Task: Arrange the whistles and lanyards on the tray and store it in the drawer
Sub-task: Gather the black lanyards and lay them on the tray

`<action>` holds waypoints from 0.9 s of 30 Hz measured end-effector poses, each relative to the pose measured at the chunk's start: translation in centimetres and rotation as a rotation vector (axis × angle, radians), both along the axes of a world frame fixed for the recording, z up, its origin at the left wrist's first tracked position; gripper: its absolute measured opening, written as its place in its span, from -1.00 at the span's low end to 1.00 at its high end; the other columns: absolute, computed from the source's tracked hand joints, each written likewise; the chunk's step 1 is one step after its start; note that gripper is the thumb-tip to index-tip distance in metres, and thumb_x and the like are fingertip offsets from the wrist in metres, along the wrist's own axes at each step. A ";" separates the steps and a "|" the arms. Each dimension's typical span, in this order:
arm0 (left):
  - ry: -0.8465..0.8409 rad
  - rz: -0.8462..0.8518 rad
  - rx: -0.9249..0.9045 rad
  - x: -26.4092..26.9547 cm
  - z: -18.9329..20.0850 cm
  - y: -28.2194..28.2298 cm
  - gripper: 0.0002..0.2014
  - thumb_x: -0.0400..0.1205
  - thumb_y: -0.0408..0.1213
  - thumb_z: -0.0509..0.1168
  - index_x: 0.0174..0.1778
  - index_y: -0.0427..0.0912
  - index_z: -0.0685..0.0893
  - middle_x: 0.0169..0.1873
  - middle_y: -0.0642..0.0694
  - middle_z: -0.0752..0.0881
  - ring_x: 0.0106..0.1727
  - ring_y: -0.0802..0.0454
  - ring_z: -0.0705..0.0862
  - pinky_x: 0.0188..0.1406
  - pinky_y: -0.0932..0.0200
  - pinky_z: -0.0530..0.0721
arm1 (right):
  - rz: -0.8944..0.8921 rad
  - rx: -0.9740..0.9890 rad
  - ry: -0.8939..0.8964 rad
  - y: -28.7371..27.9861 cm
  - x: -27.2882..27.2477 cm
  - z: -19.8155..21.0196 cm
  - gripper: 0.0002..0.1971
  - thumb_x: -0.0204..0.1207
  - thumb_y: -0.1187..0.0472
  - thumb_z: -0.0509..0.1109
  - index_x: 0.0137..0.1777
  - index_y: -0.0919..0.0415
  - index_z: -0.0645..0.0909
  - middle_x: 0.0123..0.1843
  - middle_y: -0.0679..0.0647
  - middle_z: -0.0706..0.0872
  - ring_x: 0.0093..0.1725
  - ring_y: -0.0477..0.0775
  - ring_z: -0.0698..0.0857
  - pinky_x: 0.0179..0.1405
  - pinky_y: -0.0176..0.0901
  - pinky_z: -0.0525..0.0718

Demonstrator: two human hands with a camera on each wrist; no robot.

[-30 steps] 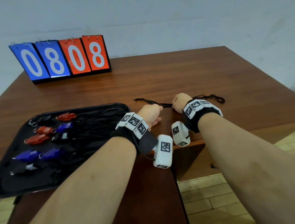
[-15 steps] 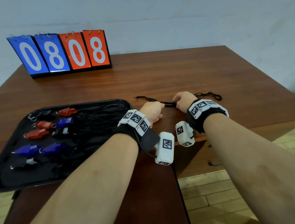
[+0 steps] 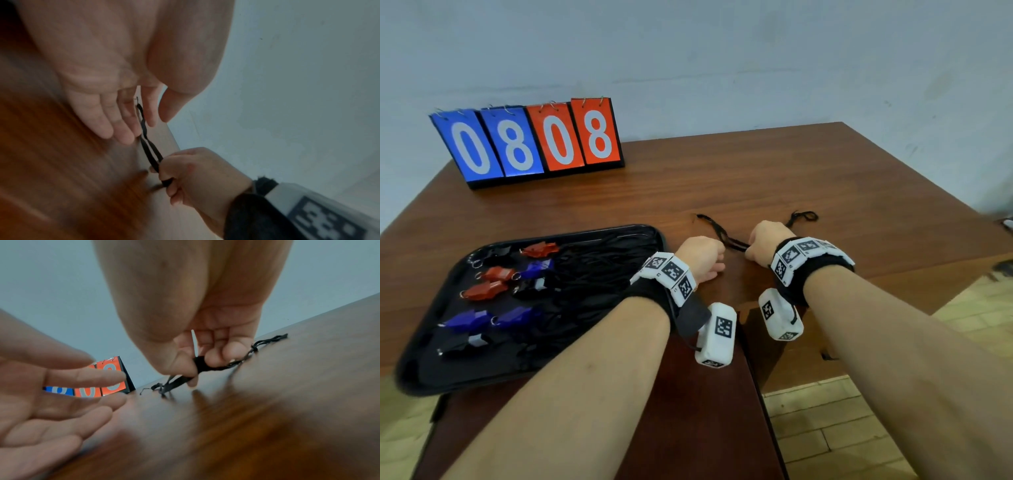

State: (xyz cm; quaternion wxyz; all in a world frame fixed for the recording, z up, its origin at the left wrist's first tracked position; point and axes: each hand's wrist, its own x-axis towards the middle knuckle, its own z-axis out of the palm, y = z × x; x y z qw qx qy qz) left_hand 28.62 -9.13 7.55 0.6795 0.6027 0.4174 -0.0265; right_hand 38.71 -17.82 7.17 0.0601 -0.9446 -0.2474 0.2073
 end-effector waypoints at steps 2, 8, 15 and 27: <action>-0.030 0.009 0.044 -1.0 0.4 0.0 -0.68 0.75 -0.32 0.14 0.42 -0.26 0.54 0.24 -0.18 0.67 0.09 -0.03 0.65 0.19 0.13 0.60 | 0.014 0.060 -0.009 -0.6 -0.9 0.3 -0.71 0.60 0.17 0.27 0.10 0.33 0.73 0.01 0.22 0.79 0.01 0.20 0.75 -0.10 -0.07 0.72; -0.162 0.039 0.244 -5.4 3.8 0.4 -0.76 0.74 -0.40 0.09 0.22 -0.23 0.62 -0.07 -0.11 0.65 -0.21 0.05 0.62 -0.16 0.20 0.63 | -0.022 0.407 -0.027 -1.4 -4.0 3.2 -0.76 0.60 0.18 0.23 0.06 0.25 0.70 -0.06 0.14 0.73 -0.13 0.14 0.68 -0.25 -0.15 0.61; -0.184 -0.005 0.573 -11.1 7.0 2.4 -0.69 0.63 -0.36 0.23 0.28 -0.06 0.60 0.13 -0.05 0.65 -0.01 0.08 0.63 0.23 0.00 0.67 | 0.141 0.672 -0.004 0.8 -9.4 8.7 -0.84 0.54 0.27 0.27 -0.09 0.12 0.70 -0.12 0.00 0.68 -0.10 0.03 0.61 -0.13 -0.24 0.50; -0.306 -0.191 0.581 -20.9 10.4 8.1 -0.46 0.50 -0.41 0.42 0.41 -0.13 0.49 0.26 -0.06 0.68 0.21 0.02 0.67 0.22 0.07 0.61 | 0.263 0.819 0.025 6.3 -21.0 14.7 -0.81 0.51 0.33 0.30 -0.04 0.29 0.75 -0.26 -0.01 0.67 -0.28 -0.09 0.57 -0.24 -0.30 0.52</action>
